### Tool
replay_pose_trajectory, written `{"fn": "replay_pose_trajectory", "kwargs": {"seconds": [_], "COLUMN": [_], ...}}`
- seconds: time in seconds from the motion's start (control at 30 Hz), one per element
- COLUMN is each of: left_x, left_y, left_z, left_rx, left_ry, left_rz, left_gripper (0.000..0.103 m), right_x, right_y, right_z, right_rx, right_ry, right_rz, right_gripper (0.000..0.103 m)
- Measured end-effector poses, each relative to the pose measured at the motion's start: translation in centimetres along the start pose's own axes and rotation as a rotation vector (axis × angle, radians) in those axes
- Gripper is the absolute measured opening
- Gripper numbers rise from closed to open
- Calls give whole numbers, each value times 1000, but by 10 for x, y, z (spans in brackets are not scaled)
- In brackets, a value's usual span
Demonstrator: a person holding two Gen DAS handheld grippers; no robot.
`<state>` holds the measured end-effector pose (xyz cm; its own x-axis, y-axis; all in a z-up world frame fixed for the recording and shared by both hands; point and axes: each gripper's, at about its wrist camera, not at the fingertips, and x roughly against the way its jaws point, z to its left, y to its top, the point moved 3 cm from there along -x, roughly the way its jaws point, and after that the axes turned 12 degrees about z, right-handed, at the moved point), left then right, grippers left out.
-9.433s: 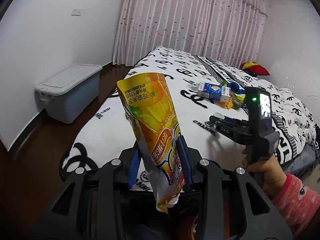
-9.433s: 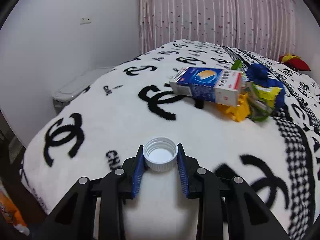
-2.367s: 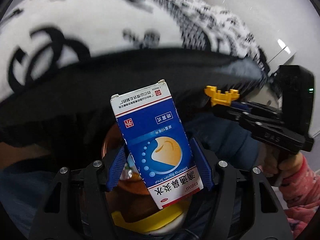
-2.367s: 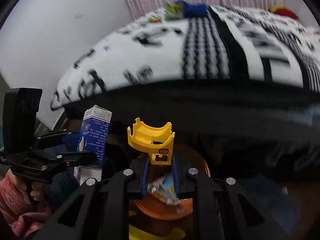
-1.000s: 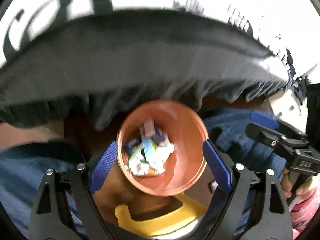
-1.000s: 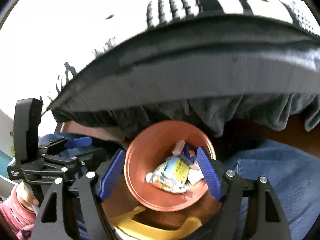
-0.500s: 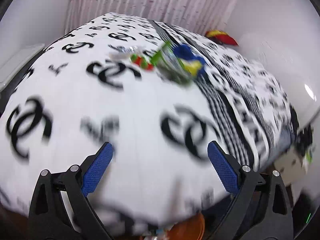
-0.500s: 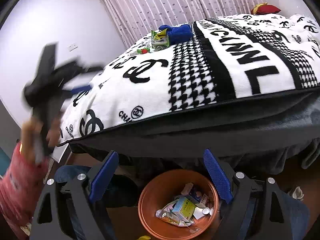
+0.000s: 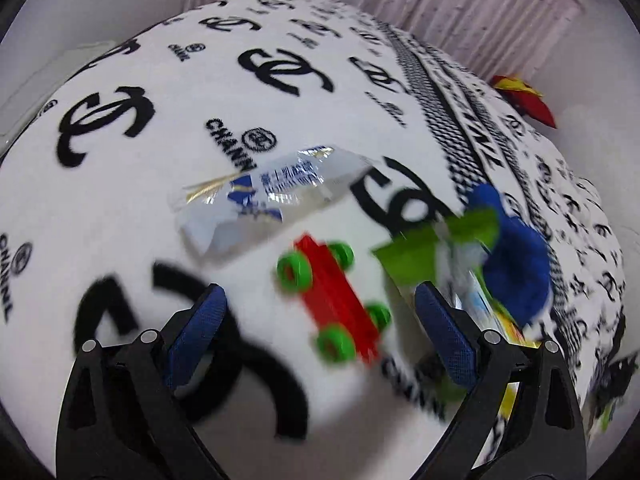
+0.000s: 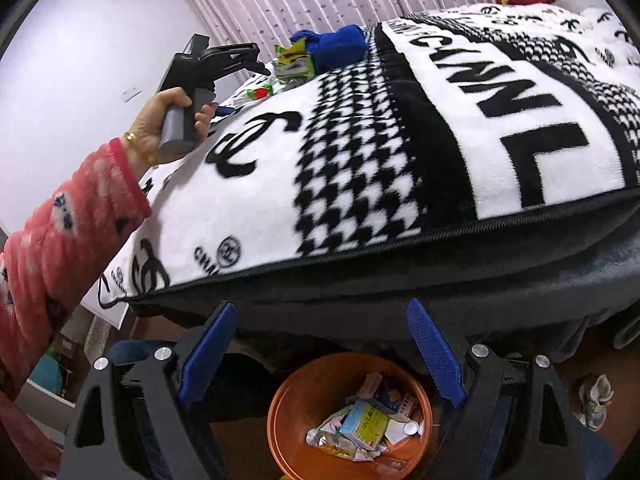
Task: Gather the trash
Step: 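Grasp the red toy car with green wheels with the left tool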
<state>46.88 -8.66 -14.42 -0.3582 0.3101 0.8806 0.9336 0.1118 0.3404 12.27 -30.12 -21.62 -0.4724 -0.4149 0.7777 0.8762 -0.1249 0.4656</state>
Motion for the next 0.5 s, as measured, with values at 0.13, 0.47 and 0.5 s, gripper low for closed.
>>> {"fn": "replay_pose_trajectory", "kwargs": {"seconds": [0.13, 0.47, 0.5], "left_x": [-11, 19, 27], "left_y": [8, -17, -25], "left_z": [-2, 11, 13], "left_rx": [-11, -58, -69], "left_ry": [76, 48, 43], "left_rz": [7, -58, -70], "left_gripper": [77, 40, 40], "right_x": [-5, 2, 5], "right_y": [8, 18, 19], "right_z": [-1, 13, 16], "right_rx": [2, 43, 48], "right_ry": [3, -12, -15], "right_rz": [7, -9, -14], "right_gripper": [86, 86, 86]}}
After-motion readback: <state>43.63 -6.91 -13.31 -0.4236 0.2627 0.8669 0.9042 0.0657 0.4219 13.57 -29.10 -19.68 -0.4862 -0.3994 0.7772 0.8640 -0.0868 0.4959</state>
